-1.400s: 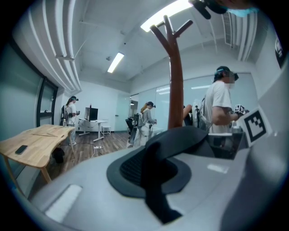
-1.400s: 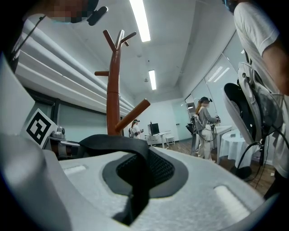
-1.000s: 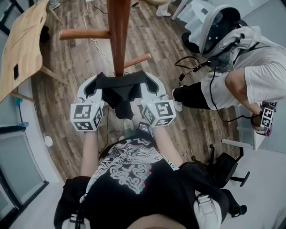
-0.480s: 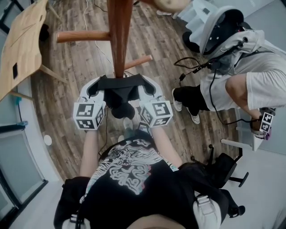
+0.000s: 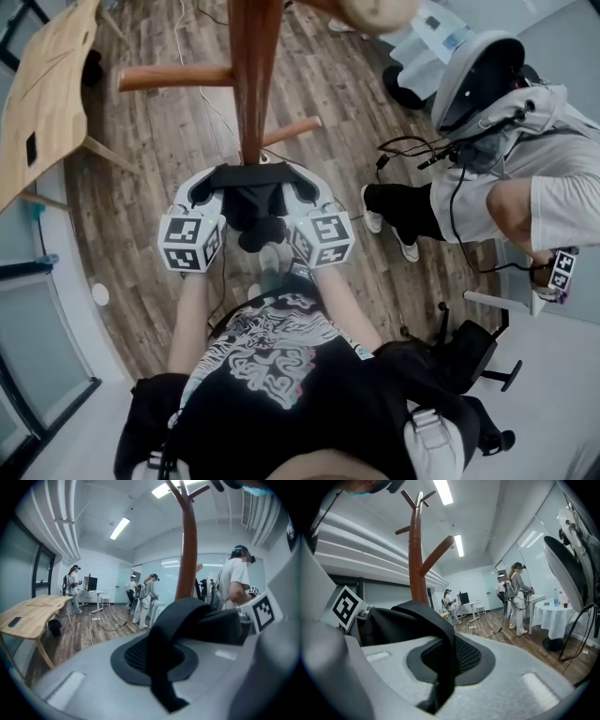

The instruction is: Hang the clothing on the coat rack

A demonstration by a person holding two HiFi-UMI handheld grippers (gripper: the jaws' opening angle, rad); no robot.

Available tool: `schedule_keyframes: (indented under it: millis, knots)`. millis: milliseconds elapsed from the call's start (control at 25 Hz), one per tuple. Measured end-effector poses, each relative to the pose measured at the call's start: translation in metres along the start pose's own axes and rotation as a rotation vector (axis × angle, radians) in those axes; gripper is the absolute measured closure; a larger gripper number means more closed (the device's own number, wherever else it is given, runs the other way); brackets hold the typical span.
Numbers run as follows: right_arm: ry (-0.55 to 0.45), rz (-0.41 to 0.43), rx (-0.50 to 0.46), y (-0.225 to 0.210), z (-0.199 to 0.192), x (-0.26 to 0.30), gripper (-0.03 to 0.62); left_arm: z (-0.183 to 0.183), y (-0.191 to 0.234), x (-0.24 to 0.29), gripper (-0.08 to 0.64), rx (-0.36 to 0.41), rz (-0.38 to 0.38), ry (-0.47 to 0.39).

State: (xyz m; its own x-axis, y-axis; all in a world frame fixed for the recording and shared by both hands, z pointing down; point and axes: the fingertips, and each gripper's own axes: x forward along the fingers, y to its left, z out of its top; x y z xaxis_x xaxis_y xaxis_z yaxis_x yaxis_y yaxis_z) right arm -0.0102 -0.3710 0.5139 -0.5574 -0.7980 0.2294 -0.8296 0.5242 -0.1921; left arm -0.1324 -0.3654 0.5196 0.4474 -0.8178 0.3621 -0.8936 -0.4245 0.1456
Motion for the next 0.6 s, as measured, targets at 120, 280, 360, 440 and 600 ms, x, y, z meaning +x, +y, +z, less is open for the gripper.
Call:
schedule_keyframes:
  millis: [120, 280, 360, 440, 600]
  knots:
    - [0.023, 0.029, -0.013, 0.003, -0.003, 0.0, 0.572, -0.002, -0.003, 0.0, 0.552, -0.018, -0.017, 0.007]
    - [0.055, 0.067, -0.016, 0.012, -0.007, 0.003, 0.572, -0.003, -0.008, -0.002, 0.551, -0.045, -0.052, 0.021]
    - [0.059, 0.086, -0.003, 0.015, -0.007, 0.003, 0.571, -0.002, -0.008, -0.001, 0.549, -0.047, -0.056, 0.032]
    - [0.062, 0.102, -0.001, 0.018, -0.007, 0.004, 0.571, -0.003, -0.009, 0.0, 0.546, -0.052, -0.066, 0.045]
    - [0.063, 0.101, 0.011, 0.02, -0.009, 0.001, 0.569, -0.008, -0.013, -0.002, 0.534, -0.05, -0.078, 0.072]
